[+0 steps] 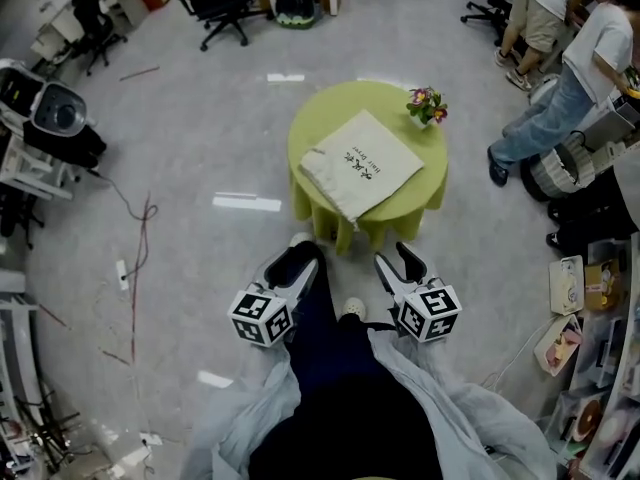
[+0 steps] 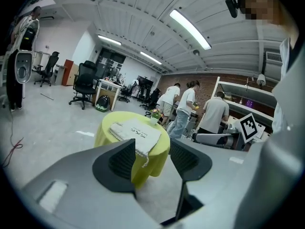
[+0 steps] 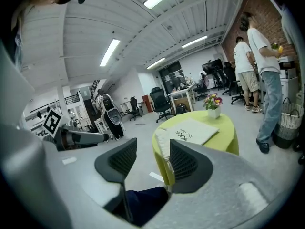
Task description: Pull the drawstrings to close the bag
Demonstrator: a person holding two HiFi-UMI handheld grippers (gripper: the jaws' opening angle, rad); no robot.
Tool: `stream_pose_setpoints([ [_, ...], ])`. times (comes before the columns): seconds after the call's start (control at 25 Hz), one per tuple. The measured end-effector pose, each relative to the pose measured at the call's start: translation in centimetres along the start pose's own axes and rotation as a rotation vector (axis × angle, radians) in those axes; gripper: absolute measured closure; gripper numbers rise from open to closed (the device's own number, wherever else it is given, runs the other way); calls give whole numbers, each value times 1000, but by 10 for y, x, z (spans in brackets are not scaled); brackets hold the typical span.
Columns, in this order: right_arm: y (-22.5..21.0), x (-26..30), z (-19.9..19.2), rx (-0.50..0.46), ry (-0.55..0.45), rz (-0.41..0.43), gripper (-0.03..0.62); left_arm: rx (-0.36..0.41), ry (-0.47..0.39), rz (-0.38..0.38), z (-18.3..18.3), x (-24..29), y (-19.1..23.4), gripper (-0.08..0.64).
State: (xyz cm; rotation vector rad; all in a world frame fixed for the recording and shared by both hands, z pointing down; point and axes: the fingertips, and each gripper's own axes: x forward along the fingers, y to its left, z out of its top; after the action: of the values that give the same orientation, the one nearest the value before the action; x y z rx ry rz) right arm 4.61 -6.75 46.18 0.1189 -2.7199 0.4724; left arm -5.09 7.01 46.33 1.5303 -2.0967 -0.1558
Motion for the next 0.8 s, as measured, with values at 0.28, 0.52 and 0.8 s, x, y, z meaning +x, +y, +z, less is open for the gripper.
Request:
stream_pose_setpoints([
  [0.28, -23, 39, 10, 17, -12, -58, 390, 17, 20, -59, 19, 46, 34, 333],
  [0.52, -42, 86, 48, 22, -30, -129, 390, 60, 59, -135, 63, 97, 71, 333],
  [0.8, -59, 124, 90, 47, -69, -234, 390, 178, 139, -244, 116, 151, 107, 333],
])
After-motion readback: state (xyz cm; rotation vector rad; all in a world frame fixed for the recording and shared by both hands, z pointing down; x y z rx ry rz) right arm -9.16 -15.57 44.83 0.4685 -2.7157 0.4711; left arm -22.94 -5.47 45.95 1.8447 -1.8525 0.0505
